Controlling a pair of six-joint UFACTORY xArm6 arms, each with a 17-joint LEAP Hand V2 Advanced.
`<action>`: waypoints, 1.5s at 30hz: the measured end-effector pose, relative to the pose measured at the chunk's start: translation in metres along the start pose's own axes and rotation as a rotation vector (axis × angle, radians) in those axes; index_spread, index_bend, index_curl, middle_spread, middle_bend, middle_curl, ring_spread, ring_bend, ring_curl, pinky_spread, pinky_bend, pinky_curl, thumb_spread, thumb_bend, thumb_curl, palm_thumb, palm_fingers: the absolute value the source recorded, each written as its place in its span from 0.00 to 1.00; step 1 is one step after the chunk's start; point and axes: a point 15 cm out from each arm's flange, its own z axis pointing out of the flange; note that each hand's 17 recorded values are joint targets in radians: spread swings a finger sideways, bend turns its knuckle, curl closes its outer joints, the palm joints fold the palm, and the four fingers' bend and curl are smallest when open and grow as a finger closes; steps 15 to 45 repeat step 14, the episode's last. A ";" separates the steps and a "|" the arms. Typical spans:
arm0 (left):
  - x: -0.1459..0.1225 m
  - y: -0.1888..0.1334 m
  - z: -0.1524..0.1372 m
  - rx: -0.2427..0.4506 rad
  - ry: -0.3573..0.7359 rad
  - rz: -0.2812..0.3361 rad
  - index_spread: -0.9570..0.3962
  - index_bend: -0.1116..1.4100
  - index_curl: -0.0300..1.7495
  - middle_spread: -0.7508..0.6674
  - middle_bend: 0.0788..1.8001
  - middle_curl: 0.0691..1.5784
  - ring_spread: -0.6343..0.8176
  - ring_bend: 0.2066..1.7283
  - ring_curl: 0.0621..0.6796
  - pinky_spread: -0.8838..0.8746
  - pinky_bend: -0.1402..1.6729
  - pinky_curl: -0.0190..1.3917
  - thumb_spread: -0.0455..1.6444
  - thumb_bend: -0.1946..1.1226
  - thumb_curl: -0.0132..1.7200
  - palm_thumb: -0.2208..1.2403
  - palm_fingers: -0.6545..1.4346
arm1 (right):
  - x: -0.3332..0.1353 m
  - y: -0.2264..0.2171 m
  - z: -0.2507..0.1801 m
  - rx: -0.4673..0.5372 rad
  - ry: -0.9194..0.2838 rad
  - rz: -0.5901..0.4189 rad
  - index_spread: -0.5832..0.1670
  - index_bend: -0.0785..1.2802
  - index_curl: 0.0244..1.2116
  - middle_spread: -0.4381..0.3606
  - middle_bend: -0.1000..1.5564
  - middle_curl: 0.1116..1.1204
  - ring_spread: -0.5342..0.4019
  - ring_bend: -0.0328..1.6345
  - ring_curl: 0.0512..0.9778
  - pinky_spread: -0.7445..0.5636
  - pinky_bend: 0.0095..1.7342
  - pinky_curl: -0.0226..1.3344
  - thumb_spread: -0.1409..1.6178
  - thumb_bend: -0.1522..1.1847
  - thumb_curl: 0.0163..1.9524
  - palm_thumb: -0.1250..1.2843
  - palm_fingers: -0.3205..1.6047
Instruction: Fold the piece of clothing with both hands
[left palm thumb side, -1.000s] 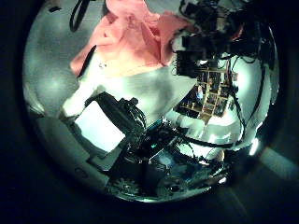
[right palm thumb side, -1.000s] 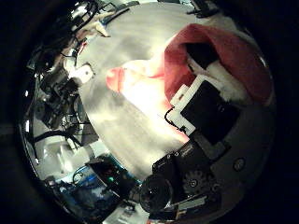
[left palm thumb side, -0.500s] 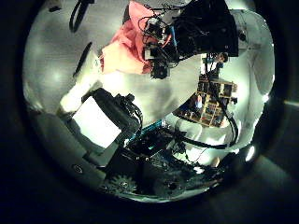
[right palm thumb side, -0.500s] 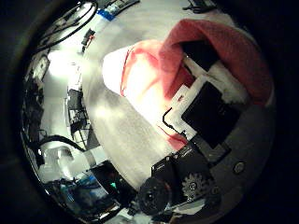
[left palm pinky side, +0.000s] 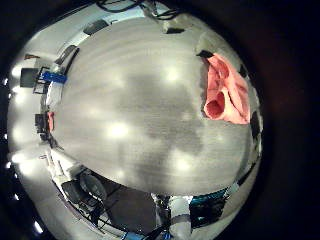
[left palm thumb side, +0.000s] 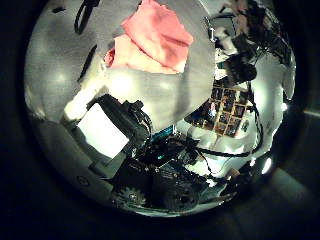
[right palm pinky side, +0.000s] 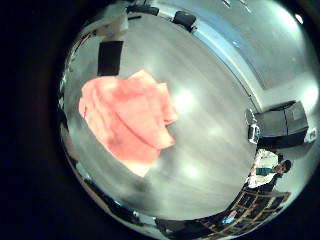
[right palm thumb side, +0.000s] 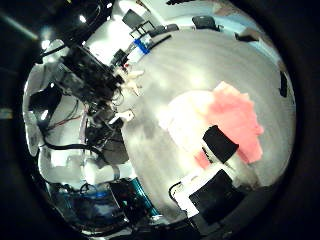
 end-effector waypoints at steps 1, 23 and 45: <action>0.003 0.002 -0.002 0.005 -0.002 0.001 0.59 0.23 0.40 0.53 0.07 0.26 0.48 0.26 0.22 0.60 0.19 0.25 0.74 0.14 0.25 0.67 0.49 | 0.006 0.007 -0.009 -0.010 0.003 0.020 0.19 0.19 0.35 0.33 0.28 0.35 0.55 0.50 0.48 0.72 0.41 0.61 0.71 0.10 0.35 0.71 0.19; 0.041 0.025 -0.023 0.001 -0.018 -0.045 0.59 0.23 0.41 0.53 0.06 0.26 0.48 0.26 0.22 0.60 0.19 0.25 0.74 0.14 0.26 0.67 0.50 | 0.084 0.144 -0.067 -0.361 0.085 0.293 0.27 0.18 0.30 0.55 0.28 0.30 0.72 0.38 0.34 0.89 0.27 0.45 0.76 0.10 0.30 0.61 0.21; 0.041 0.025 -0.023 0.001 -0.018 -0.045 0.59 0.23 0.41 0.53 0.06 0.26 0.48 0.26 0.22 0.60 0.19 0.25 0.74 0.14 0.26 0.67 0.50 | 0.084 0.144 -0.067 -0.361 0.085 0.293 0.27 0.18 0.30 0.55 0.28 0.30 0.72 0.38 0.34 0.89 0.27 0.45 0.76 0.10 0.30 0.61 0.21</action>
